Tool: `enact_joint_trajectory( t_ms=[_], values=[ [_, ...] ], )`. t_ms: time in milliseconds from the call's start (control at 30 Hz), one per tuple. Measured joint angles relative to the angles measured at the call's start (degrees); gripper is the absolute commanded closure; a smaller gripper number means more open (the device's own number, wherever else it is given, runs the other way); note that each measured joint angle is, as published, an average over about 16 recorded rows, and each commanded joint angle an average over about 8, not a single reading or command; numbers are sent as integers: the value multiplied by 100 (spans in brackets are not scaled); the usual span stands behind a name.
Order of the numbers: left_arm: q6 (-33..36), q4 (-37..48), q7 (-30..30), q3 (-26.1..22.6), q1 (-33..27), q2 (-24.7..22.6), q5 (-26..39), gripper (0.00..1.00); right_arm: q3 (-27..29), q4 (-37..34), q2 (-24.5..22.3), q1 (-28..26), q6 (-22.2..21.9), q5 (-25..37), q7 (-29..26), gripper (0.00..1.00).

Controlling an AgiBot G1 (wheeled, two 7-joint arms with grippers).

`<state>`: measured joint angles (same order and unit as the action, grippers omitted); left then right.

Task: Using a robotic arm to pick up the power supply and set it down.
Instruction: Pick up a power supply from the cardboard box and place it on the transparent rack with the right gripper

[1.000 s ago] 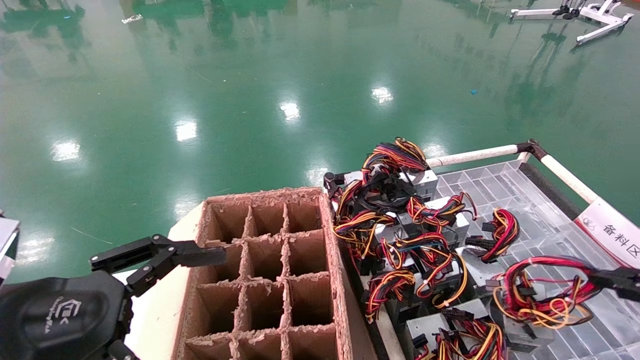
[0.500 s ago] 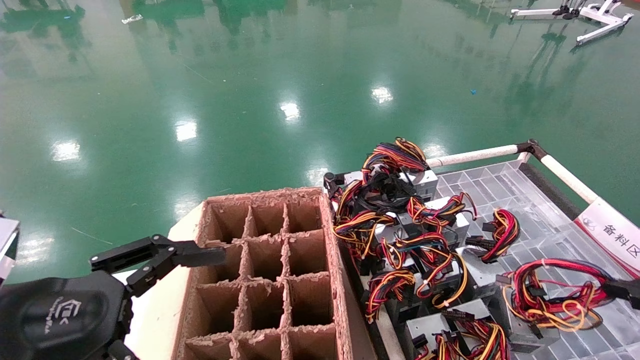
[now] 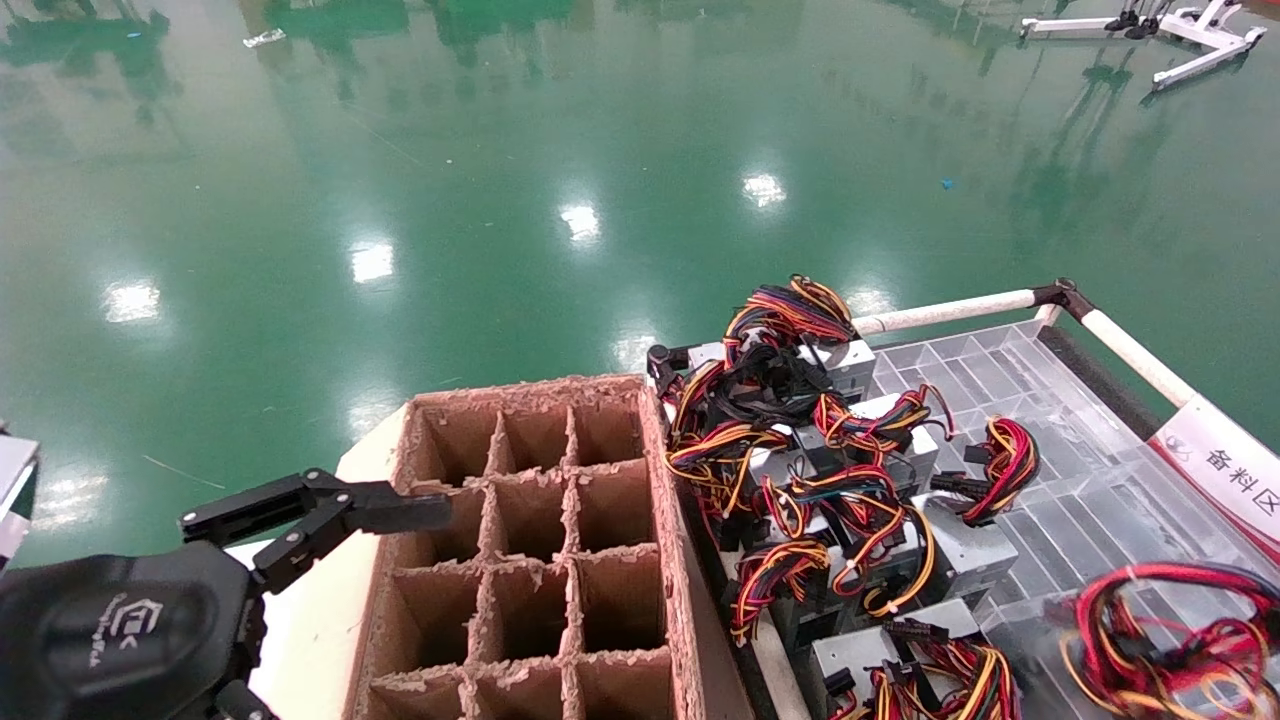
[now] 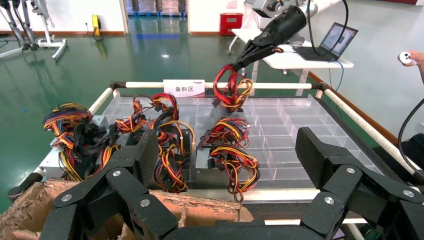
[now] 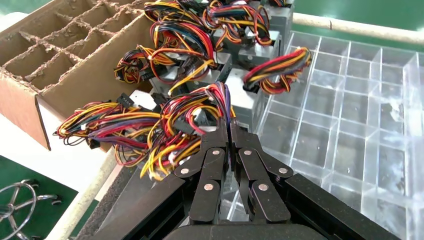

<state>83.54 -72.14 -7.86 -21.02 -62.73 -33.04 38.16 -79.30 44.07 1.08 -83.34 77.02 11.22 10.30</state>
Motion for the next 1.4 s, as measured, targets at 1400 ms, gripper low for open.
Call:
enact_joint_trajectory(
  t_ms=[1400],
  values=[
    [-1, 0, 1, -2, 0, 1, -1, 0, -479, 138, 675, 812, -751, -2098, 636, 100]
  ],
)
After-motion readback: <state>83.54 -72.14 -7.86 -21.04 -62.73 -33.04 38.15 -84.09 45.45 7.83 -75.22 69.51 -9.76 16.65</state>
